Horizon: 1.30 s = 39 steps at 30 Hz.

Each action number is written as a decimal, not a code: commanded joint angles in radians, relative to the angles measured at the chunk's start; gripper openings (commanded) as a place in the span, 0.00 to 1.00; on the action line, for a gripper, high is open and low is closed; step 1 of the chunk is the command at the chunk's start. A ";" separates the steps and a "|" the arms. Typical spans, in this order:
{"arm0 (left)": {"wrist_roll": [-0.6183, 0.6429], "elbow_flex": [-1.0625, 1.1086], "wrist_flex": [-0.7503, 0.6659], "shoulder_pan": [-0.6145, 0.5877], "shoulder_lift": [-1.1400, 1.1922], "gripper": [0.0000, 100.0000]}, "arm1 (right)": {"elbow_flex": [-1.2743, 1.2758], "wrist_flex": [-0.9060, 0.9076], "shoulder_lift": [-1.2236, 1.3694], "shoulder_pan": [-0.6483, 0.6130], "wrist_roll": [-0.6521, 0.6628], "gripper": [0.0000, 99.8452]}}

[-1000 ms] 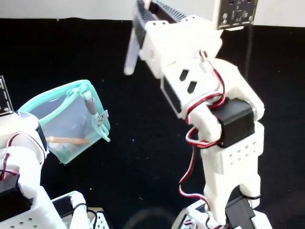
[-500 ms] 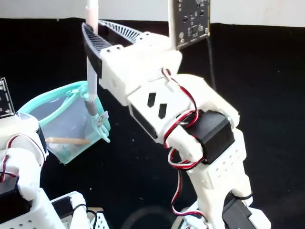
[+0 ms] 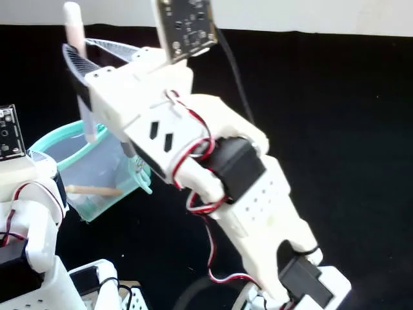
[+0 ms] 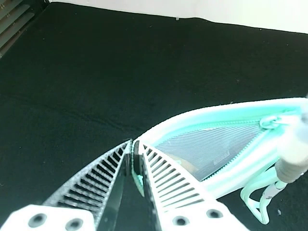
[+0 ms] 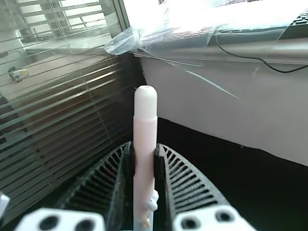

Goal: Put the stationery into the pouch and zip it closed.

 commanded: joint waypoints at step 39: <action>-0.009 0.035 0.005 0.021 0.008 0.01 | -0.036 0.367 0.193 -0.171 0.087 0.01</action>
